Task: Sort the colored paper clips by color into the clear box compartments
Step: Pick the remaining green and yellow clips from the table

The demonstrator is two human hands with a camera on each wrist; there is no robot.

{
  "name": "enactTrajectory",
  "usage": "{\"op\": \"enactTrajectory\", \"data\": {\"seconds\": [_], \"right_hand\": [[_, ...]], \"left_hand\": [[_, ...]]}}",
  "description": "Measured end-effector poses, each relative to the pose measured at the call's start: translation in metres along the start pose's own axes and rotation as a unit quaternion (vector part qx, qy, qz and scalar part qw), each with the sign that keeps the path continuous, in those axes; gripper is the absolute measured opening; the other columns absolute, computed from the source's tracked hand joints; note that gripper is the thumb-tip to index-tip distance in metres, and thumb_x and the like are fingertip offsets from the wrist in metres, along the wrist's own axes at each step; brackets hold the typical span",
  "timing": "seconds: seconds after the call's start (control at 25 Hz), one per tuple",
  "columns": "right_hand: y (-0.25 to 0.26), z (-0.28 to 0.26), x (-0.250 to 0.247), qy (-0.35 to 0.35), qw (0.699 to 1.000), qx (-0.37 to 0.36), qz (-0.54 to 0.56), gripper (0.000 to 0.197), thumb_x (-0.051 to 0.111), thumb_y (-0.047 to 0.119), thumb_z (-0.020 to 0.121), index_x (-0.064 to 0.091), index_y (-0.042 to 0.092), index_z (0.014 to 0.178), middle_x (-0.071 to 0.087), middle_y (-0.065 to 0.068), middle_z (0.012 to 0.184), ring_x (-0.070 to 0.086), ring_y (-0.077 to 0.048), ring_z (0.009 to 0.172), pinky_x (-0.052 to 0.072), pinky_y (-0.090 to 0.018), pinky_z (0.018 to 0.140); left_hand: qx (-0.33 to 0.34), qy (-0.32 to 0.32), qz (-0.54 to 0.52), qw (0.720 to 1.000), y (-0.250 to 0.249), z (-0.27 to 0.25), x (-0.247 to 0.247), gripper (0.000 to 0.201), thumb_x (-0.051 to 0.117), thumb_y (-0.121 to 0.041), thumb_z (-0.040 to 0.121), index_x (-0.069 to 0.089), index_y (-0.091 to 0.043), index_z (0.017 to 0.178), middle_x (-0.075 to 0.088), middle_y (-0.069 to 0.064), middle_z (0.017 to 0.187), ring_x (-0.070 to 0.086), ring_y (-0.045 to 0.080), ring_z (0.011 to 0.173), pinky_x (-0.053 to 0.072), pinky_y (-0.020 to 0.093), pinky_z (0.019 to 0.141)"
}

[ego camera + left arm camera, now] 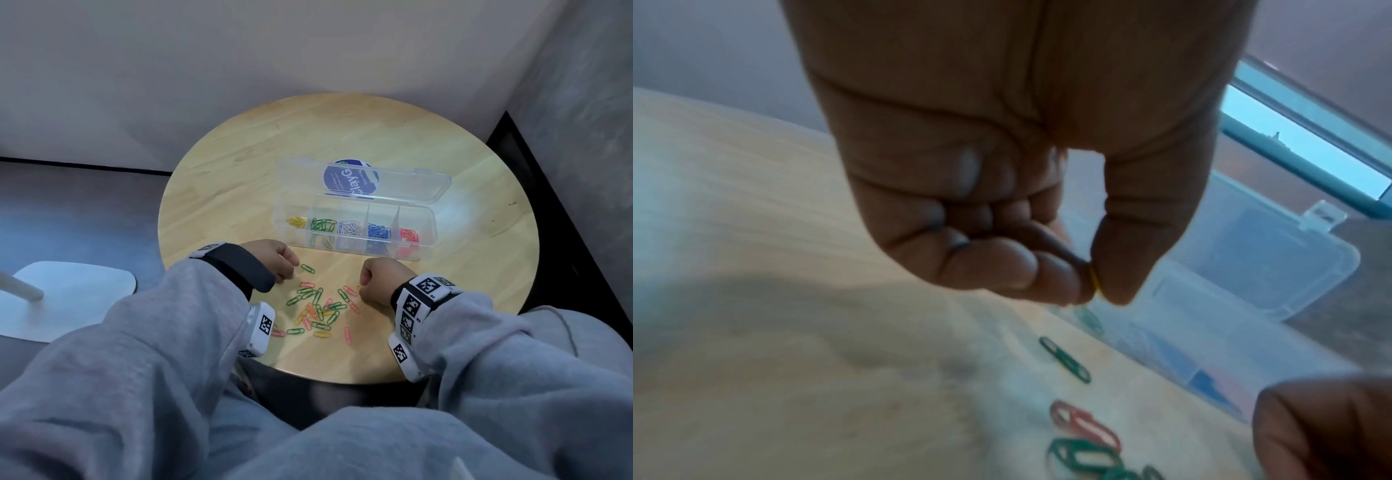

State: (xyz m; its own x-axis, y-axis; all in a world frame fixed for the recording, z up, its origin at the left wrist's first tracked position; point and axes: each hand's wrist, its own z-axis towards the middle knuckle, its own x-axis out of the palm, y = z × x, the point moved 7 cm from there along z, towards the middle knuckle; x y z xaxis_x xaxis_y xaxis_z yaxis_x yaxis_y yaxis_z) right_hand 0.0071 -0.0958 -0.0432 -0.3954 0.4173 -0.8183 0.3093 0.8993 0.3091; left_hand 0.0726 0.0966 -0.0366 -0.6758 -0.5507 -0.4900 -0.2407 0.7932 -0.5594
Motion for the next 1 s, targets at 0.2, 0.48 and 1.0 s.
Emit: {"op": "enactTrajectory", "data": {"seconds": [0.2, 0.48, 1.0], "right_hand": [[0.004, -0.002, 0.003, 0.015, 0.999, 0.006, -0.038, 0.024, 0.049, 0.010, 0.081, 0.064, 0.011, 0.099, 0.066, -0.007, 0.104, 0.062, -0.024, 0.097, 0.052, -0.033, 0.084], [0.005, -0.005, 0.004, 0.041, 0.986, 0.025, 0.161, 0.015, 0.052, 0.002, 0.080, 0.053, 0.016, 0.075, 0.059, -0.004, 0.072, 0.055, -0.017, 0.060, 0.043, -0.023, 0.052], [0.027, -0.008, 0.027, 0.173, 0.952, -0.029, 0.251, 0.013, 0.052, 0.007, 0.085, 0.054, 0.013, 0.073, 0.057, -0.009, 0.072, 0.050, -0.019, 0.060, 0.044, -0.029, 0.059]], "left_hand": [[-0.102, -0.010, -0.020, 0.995, 0.007, -0.006, 0.003, 0.025, 0.049, -0.004, 0.091, 0.058, -0.009, 0.069, 0.046, 0.005, 0.064, 0.041, 0.014, 0.053, 0.034, 0.010, 0.032], [-0.063, 0.003, 0.170, 0.983, 0.005, -0.003, 0.003, 0.022, 0.047, -0.007, 0.090, 0.045, -0.011, 0.068, 0.044, 0.001, 0.064, 0.039, 0.014, 0.054, 0.034, 0.020, 0.048], [0.048, 0.141, 0.482, 0.863, 0.008, -0.005, 0.036, 0.026, 0.071, -0.013, 0.075, 0.051, -0.026, 0.064, 0.051, -0.010, 0.067, 0.044, 0.007, 0.061, 0.037, 0.019, 0.053]]}}
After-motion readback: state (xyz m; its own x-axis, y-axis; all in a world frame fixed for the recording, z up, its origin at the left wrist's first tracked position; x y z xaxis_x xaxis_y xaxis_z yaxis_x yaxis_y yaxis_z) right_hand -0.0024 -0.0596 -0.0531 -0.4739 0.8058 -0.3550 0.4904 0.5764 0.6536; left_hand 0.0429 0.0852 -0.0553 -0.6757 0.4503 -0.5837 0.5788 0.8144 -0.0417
